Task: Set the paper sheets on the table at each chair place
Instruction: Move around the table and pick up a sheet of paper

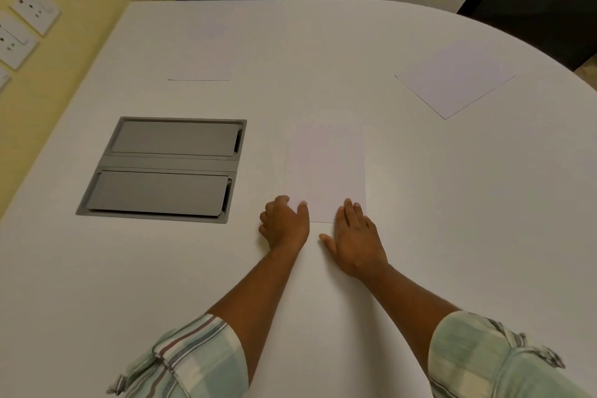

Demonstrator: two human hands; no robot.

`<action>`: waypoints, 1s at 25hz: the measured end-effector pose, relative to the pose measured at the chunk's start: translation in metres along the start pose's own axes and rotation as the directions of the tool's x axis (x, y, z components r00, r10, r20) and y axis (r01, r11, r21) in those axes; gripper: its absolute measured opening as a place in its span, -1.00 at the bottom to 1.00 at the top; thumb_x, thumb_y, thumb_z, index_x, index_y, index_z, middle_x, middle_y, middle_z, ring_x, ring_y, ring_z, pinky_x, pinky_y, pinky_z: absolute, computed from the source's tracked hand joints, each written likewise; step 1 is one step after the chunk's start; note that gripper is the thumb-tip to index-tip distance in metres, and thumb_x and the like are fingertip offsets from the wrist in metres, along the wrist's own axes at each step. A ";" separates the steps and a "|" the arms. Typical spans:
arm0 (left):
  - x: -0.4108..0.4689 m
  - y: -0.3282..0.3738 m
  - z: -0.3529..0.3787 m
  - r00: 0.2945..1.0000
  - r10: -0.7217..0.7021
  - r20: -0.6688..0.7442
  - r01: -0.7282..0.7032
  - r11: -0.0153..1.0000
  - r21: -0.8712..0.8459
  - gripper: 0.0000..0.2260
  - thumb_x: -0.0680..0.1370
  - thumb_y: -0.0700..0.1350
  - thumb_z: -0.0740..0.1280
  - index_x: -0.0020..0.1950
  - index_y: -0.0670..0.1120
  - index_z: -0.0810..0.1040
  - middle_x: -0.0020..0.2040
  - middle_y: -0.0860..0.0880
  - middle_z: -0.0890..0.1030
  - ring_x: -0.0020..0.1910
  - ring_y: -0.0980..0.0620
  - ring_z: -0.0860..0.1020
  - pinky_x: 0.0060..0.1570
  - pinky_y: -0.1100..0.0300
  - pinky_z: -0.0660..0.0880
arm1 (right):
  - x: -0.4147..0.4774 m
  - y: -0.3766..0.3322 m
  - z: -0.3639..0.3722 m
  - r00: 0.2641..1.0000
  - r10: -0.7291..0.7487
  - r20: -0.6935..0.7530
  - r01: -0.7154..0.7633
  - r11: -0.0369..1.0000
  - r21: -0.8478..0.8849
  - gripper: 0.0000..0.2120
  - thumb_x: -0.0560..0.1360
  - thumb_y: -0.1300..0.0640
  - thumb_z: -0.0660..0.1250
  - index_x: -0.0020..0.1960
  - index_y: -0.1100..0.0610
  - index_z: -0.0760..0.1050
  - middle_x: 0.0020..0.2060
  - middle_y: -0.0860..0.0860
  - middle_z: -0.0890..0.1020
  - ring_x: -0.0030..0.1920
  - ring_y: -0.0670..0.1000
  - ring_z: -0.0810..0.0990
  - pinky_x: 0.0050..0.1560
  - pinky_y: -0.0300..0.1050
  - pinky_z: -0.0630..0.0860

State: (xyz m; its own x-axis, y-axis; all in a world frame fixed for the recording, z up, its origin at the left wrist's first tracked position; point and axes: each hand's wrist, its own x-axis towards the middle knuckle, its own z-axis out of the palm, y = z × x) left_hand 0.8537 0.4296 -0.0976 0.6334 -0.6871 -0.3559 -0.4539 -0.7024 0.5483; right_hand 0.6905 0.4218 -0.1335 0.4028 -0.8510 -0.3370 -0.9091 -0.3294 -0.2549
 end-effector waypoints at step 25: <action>0.029 0.036 -0.005 0.985 -0.165 0.055 0.170 0.842 -0.512 -0.51 0.63 -0.10 0.42 0.55 -0.07 0.43 0.46 -0.14 0.55 0.36 -0.15 0.57 0.17 0.10 0.50 | 0.003 -0.001 -0.001 1.000 0.003 0.026 -0.001 0.999 -0.053 -0.08 0.60 -0.45 -0.12 0.68 0.21 -0.10 0.68 0.18 -0.08 0.68 0.21 -0.11 0.63 0.16 -0.01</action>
State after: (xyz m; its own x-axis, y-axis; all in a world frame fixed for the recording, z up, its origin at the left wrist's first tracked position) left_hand 0.8587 0.3851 -0.0846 0.6642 -0.5710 -0.4825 0.0457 -0.6132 0.7886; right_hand 0.6925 0.4190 -0.1334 0.4030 -0.8410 -0.3610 -0.9140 -0.3496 -0.2059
